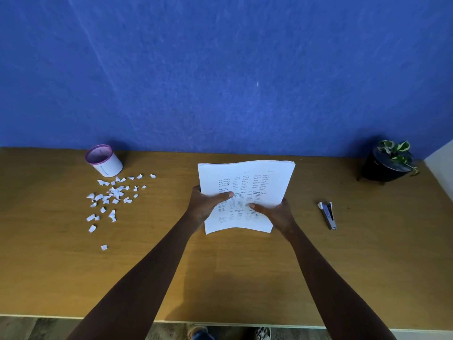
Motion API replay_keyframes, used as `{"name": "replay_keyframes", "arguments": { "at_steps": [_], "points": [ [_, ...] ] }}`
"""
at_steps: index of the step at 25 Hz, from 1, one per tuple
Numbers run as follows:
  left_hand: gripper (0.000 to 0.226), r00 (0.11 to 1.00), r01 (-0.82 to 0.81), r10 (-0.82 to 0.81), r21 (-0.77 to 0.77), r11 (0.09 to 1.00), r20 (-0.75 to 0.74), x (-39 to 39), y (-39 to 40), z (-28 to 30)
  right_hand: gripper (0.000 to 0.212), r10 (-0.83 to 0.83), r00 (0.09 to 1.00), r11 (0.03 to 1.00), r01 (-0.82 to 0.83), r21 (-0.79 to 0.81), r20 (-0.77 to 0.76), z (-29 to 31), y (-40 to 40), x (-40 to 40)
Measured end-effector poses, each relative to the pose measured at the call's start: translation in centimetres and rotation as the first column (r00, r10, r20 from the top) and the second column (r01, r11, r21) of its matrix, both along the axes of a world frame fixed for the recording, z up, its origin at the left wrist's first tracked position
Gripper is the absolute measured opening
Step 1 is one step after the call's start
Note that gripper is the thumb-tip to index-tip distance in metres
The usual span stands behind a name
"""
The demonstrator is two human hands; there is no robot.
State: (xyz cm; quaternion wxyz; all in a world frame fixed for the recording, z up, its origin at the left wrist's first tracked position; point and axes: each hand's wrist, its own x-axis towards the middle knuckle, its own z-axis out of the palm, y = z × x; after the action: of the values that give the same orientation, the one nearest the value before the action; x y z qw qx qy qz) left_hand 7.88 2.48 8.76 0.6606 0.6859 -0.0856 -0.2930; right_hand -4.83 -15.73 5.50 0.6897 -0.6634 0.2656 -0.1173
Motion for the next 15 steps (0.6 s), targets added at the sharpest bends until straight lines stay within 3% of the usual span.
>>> {"name": "replay_keyframes", "arguments": {
  "at_steps": [5,9,13,15],
  "points": [
    [0.039,1.000,0.005,-0.006,-0.071,0.997,-0.016,1.1,0.2,0.8,0.028,0.074,0.997,0.996,-0.075,-0.042,-0.026,0.8,-1.2,0.3],
    [0.029,0.996,-0.053,0.058,-0.077,0.996,0.070,3.4,1.1,2.7,0.027,0.190,0.966,0.952,-0.225,-0.208,-0.175,1.6,-2.8,0.7],
    [0.014,0.979,0.122,-0.129,0.052,0.991,0.156,6.1,1.7,5.1,0.044,0.216,0.919,0.896,-0.321,-0.308,-0.329,2.4,-3.8,1.6],
    [0.021,0.928,0.300,-0.342,0.244,0.922,0.148,6.7,1.7,5.8,0.053,0.242,0.894,0.865,-0.375,-0.334,-0.378,2.8,-3.9,2.1]
  ]
}}
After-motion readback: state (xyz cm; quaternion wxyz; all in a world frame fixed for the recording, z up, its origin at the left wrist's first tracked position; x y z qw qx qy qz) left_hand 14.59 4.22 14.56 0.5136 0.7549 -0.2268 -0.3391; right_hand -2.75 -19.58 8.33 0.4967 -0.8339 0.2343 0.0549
